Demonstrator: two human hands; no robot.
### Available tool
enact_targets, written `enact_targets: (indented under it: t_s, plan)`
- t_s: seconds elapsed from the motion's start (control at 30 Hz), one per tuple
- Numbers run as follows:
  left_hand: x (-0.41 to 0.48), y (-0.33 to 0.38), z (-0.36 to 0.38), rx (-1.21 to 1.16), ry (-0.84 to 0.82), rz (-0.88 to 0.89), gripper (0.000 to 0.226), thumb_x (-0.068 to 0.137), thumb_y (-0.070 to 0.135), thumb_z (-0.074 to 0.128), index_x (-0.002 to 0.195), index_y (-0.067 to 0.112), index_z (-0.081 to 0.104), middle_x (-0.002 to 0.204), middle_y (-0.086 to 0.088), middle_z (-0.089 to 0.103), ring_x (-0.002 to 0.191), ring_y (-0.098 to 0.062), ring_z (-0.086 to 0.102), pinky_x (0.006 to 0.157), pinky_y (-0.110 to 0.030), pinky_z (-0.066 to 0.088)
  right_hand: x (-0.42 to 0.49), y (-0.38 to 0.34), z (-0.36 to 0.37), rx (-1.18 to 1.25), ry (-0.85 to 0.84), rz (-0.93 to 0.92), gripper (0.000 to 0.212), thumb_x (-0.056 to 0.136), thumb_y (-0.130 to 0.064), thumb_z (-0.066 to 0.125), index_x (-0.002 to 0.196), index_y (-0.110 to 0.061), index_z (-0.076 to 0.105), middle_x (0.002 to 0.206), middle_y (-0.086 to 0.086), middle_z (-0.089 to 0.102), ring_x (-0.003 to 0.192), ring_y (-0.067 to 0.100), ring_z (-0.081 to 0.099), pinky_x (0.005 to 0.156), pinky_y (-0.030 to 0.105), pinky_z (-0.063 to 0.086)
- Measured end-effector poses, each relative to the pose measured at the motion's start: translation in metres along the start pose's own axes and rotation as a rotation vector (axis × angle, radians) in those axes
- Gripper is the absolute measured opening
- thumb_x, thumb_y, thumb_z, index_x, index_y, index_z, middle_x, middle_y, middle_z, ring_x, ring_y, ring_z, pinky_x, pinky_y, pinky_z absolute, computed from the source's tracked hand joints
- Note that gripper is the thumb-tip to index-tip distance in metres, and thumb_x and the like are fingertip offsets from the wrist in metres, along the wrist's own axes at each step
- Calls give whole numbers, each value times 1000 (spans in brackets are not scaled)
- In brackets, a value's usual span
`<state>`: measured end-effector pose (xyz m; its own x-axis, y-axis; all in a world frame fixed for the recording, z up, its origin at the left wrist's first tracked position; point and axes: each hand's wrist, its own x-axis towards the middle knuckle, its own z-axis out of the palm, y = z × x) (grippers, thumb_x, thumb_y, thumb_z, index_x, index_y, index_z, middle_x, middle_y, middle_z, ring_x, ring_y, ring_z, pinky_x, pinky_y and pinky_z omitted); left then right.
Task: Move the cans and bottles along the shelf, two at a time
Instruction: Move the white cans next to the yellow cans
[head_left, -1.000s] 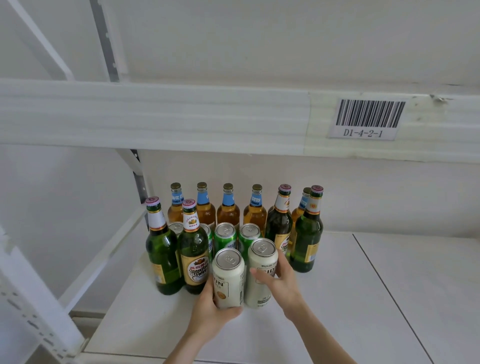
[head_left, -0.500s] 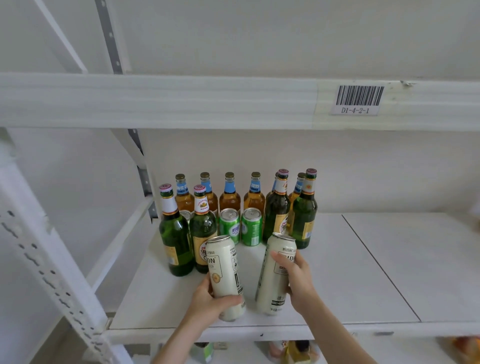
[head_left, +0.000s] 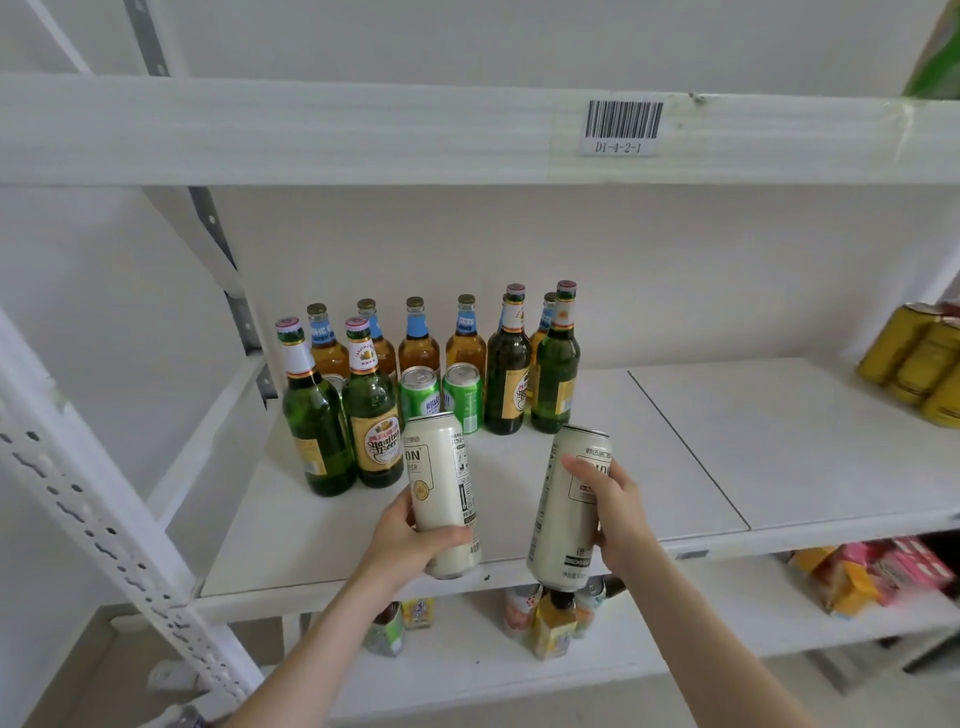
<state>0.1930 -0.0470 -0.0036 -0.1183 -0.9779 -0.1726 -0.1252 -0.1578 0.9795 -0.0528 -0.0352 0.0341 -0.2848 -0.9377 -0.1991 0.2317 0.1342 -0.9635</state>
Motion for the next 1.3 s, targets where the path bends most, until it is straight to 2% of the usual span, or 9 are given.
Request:
enact_targets:
  t_s: [0.17, 0.37, 0.5, 0.67, 0.77, 0.9, 1.03, 1.17, 1.3]
  plan:
    - [-10, 12, 34, 33, -36, 37, 70, 46, 42, 87, 110, 42, 59, 103, 18, 72, 93, -3, 68, 63, -23, 56, -9, -9, -37, 1, 30, -11, 21, 80, -28, 76, 100, -24, 70, 91, 5, 72, 82, 22, 67, 58, 31, 52]
    - [-28, 24, 96, 50, -50, 70, 65, 45, 43, 86, 105, 40, 60, 94, 26, 71, 83, 6, 67, 54, -13, 52, -19, -29, -99, -6, 39, -20, 20, 80, -29, 77, 97, -23, 70, 88, 3, 71, 82, 22, 67, 59, 33, 54]
    - [-43, 28, 147, 49, -50, 78, 69, 44, 46, 86, 108, 40, 60, 101, 18, 71, 91, -1, 68, 65, -20, 55, -27, -43, -150, -7, 34, -2, 23, 80, -30, 77, 100, -20, 70, 88, 3, 70, 80, 23, 66, 57, 33, 55]
    - [-58, 33, 209, 64, -70, 94, 72, 45, 49, 85, 111, 41, 57, 107, 16, 68, 97, -3, 65, 67, -18, 51, -32, -57, -212, -20, 51, 2, 24, 80, -28, 77, 100, -19, 69, 91, 5, 70, 83, 24, 65, 74, 43, 58]
    - [-60, 36, 245, 85, -85, 101, 66, 54, 41, 88, 111, 40, 56, 108, 16, 68, 98, -5, 65, 69, -20, 51, -32, -63, -248, -22, 63, 5, 21, 80, -28, 76, 98, -22, 69, 91, 5, 70, 82, 24, 65, 65, 37, 57]
    - [-52, 39, 286, 117, -116, 96, 66, 61, 34, 88, 118, 35, 56, 112, 12, 67, 103, -10, 64, 76, -27, 53, -25, -69, -288, -20, 85, 5, 22, 80, -30, 76, 99, -22, 69, 92, 4, 71, 84, 23, 66, 62, 35, 55]
    - [-34, 46, 324, 142, -152, 102, 58, 60, 34, 89, 107, 42, 56, 108, 14, 67, 98, -5, 64, 69, -23, 52, -10, -74, -322, -22, 115, 7, 25, 79, -30, 76, 101, -21, 69, 92, 5, 72, 85, 25, 67, 64, 36, 56]
    - [-6, 55, 364, 151, -187, 117, 57, 61, 28, 90, 106, 39, 58, 107, 12, 69, 96, -4, 66, 71, -22, 53, 15, -82, -355, -24, 156, 1, 26, 77, -31, 78, 100, -21, 70, 93, 7, 73, 87, 27, 68, 69, 39, 58]
    - [27, 65, 407, 144, -232, 112, 61, 59, 24, 91, 111, 35, 60, 106, 11, 71, 94, -4, 68, 68, -20, 53, 45, -94, -388, -47, 191, -19, 24, 77, -33, 78, 97, -23, 70, 82, 0, 74, 76, 20, 70, 58, 30, 54]
